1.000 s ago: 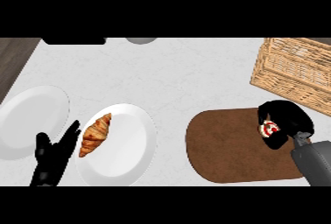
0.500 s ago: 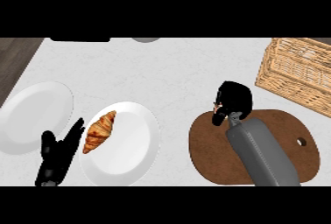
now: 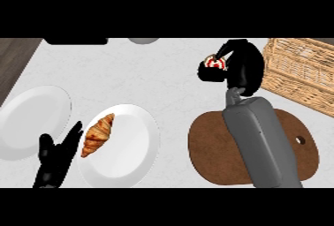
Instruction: Pick the cupcake from the cutting board and place it in the basket
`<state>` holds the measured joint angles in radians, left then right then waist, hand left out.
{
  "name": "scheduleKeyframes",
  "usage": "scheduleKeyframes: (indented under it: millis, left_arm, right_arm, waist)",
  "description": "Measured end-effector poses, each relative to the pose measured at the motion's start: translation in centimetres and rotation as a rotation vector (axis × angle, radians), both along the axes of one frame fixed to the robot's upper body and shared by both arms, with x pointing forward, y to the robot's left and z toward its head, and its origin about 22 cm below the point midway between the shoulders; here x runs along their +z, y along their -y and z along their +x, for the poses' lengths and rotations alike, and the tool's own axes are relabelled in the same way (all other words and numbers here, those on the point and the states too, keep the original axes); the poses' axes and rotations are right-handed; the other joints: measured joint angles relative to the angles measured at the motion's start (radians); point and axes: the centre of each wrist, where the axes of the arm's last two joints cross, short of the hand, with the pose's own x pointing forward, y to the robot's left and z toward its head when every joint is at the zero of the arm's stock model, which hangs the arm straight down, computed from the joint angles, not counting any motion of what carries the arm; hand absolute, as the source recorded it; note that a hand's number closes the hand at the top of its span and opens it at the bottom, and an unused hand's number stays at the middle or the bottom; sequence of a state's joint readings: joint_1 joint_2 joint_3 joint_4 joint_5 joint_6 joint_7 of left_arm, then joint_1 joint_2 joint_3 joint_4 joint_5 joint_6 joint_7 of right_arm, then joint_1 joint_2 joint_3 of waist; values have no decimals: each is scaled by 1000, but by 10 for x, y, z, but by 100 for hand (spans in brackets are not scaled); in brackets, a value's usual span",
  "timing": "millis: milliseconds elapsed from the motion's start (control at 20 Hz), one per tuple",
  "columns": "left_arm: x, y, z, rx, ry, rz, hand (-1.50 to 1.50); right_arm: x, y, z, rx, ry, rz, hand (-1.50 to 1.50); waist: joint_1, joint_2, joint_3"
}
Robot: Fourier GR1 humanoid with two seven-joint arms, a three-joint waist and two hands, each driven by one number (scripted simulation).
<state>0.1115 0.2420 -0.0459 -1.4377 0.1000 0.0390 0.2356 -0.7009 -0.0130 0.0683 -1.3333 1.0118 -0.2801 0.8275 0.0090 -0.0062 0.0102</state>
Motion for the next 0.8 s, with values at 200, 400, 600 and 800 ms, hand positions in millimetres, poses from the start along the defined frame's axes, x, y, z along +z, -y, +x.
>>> scheduleKeyframes:
  millis: [200,400,600,800]
  left_arm:
    - [1,-1,-2,11,-2,3,0]
    - [4,-4,-2,13,-11,5,0]
    - [4,-4,-3,12,-6,4,0]
    - [4,0,-1,13,-10,5,0]
  right_arm:
    - [46,6,-1,-74,123,48,150]
    - [88,25,1,-167,184,34,150]
    - [125,57,8,-246,227,48,150]
    - [151,87,13,-302,234,58,150]
  waist:
    - [-7,-3,0]
    - [-8,-2,-2]
    - [-6,0,-3]
    - [-5,2,-4]
